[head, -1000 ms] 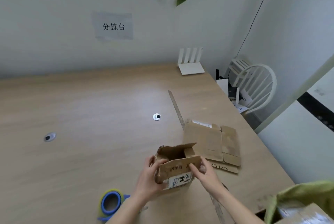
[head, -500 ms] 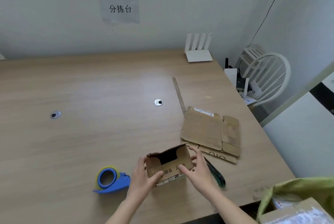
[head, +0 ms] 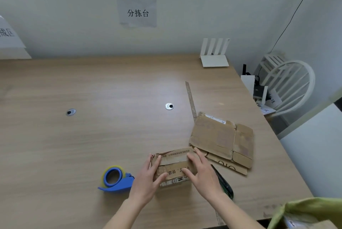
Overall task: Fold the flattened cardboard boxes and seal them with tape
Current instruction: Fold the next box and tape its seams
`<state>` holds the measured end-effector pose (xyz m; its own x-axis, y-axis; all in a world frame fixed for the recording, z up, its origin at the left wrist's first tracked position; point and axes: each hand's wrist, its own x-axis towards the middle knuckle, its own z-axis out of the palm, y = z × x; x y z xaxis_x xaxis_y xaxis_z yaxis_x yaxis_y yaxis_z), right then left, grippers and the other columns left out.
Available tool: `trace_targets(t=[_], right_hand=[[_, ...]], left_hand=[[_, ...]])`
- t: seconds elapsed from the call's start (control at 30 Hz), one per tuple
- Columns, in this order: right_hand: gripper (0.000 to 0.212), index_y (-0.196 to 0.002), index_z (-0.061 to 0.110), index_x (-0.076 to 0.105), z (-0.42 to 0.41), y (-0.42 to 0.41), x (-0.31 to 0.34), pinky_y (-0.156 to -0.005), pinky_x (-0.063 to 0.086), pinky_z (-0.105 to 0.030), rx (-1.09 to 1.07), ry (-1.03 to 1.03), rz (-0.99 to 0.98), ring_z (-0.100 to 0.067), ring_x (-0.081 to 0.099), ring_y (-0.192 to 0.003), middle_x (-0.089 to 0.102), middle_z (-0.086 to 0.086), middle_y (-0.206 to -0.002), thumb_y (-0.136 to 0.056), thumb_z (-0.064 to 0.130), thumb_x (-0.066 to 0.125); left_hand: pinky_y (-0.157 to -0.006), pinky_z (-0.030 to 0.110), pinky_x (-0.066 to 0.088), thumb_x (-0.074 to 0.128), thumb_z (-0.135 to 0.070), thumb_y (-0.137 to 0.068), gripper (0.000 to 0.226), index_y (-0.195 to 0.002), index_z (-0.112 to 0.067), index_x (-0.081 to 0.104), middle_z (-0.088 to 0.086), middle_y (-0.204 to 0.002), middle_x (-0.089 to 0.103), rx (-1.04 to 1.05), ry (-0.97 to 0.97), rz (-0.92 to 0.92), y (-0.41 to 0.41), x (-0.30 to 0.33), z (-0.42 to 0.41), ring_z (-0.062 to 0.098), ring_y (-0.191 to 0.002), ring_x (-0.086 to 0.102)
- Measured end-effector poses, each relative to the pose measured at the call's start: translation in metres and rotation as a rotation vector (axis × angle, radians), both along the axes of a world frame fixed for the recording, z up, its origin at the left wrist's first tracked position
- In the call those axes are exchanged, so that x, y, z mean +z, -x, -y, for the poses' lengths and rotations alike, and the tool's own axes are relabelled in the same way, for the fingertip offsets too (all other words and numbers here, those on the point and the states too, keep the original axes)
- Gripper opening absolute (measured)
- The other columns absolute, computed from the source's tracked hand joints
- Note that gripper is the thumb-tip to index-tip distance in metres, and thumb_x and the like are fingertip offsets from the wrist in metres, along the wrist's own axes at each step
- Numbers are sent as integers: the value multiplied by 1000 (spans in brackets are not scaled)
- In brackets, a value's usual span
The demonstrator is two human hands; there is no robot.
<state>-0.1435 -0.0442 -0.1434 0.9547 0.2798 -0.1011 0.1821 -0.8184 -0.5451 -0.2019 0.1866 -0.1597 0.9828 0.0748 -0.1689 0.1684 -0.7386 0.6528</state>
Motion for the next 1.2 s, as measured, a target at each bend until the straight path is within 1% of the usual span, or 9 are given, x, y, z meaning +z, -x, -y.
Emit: trace_targets(t=[0.1, 0.27, 0.4, 0.53, 0.73, 0.87, 0.93, 1.07, 1.2], right_hand=[[63, -154, 29, 37, -1, -4, -1, -124, 26, -37, 107, 76, 41, -6, 8, -154, 9, 16, -167, -99, 55, 52], [58, -157, 33, 32, -9, -8, -9, -128, 12, -37, 334, 136, 122, -6, 5, -154, 9, 14, -166, -104, 51, 22], [62, -155, 36, 37, -19, 2, -17, -125, 3, -28, 234, 88, 120, -8, 14, -153, 17, 12, -166, -100, 56, 15], [45, -147, 30, 52, -23, -3, -19, -125, 16, -29, 206, 75, 175, -17, 36, -148, 36, 5, -161, -104, 41, 41], [46, -150, 27, 48, -24, -2, -18, -116, 37, -32, 202, 38, 127, -15, 33, -149, 32, 9, -163, -105, 32, 52], [46, -150, 24, 49, -26, 0, -22, -116, 36, -29, 196, 17, 116, -13, 33, -148, 35, 7, -161, -104, 29, 52], [45, -148, 22, 51, -25, -2, -24, -115, 35, -28, 201, 1, 118, -13, 35, -145, 37, 6, -158, -104, 28, 53], [39, -140, 18, 58, -27, -3, -17, -100, 44, -22, 239, -11, 165, -12, 49, -125, 49, 6, -140, -101, 20, 58], [51, -128, 16, 65, -39, -6, -11, -92, 48, -22, 316, -53, 154, -14, 56, -111, 60, 3, -122, -86, -12, 60]], left_hand=[[-114, 34, 33, 31, -87, -82, 77, -148, -60, 2, -18, -164, -11, -66, -96, 18, 3, -6, -6, 10, -150, 14], [-113, 34, 34, 37, -83, -84, 73, -144, -66, 1, -22, -162, -11, -64, -102, 16, -4, -6, -8, 9, -149, 17], [-111, 35, 37, 40, -85, -81, 77, -145, -66, 2, -26, -162, -3, -41, -106, 30, 3, 1, -15, 4, -143, 25], [-111, 35, 38, 41, -83, -81, 78, -149, -59, 10, -18, -163, 14, 69, -203, -12, 30, -10, -45, 15, -139, 38], [-114, 41, 33, 60, -67, -84, 82, -152, -50, 19, 7, -157, 34, 151, -468, -143, 63, -47, -85, 26, -140, 38], [-114, 48, 28, 70, -65, -77, 87, -150, -50, 27, 15, -134, 57, 170, -591, -189, 63, -79, -96, 28, -130, 50], [-110, 51, 34, 74, -60, -75, 83, -148, -47, 37, 8, -106, 66, 172, -625, -162, 58, -87, -101, 27, -111, 61], [-105, 42, 41, 50, -56, -91, 53, -142, -38, 50, -5, -79, 54, 123, -562, -118, 55, -80, -114, 19, -81, 61], [-73, 30, 50, 38, -65, -86, 48, -132, -54, 46, -16, -90, 63, 197, -267, -107, 59, -34, -118, 9, -85, 60]])
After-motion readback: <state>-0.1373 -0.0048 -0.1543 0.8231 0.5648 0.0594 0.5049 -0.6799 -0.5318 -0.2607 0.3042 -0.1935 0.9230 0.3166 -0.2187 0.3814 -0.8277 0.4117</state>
